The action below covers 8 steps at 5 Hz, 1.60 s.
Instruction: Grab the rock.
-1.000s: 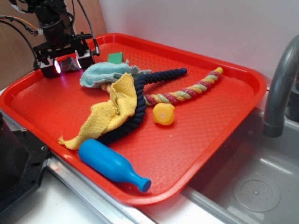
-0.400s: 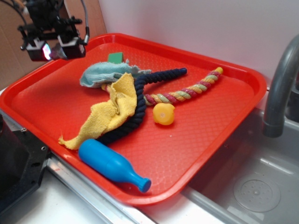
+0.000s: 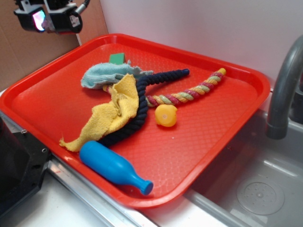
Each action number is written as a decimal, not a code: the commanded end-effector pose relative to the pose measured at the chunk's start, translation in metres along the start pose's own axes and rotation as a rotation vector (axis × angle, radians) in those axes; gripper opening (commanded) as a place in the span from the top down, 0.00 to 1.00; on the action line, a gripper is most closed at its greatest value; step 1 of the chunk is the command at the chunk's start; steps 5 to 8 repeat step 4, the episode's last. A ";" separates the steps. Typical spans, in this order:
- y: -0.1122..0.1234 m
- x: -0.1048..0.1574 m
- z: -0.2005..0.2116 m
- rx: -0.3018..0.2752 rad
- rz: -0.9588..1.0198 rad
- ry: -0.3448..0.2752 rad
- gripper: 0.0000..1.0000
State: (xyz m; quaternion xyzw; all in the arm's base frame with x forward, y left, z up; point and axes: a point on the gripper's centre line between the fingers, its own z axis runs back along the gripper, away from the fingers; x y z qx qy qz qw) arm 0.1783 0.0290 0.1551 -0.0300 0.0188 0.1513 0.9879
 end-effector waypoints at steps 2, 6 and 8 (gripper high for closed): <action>0.004 -0.026 0.074 -0.040 -0.246 -0.175 1.00; 0.003 -0.033 0.083 0.007 -0.273 -0.227 1.00; 0.003 -0.033 0.083 0.007 -0.273 -0.227 1.00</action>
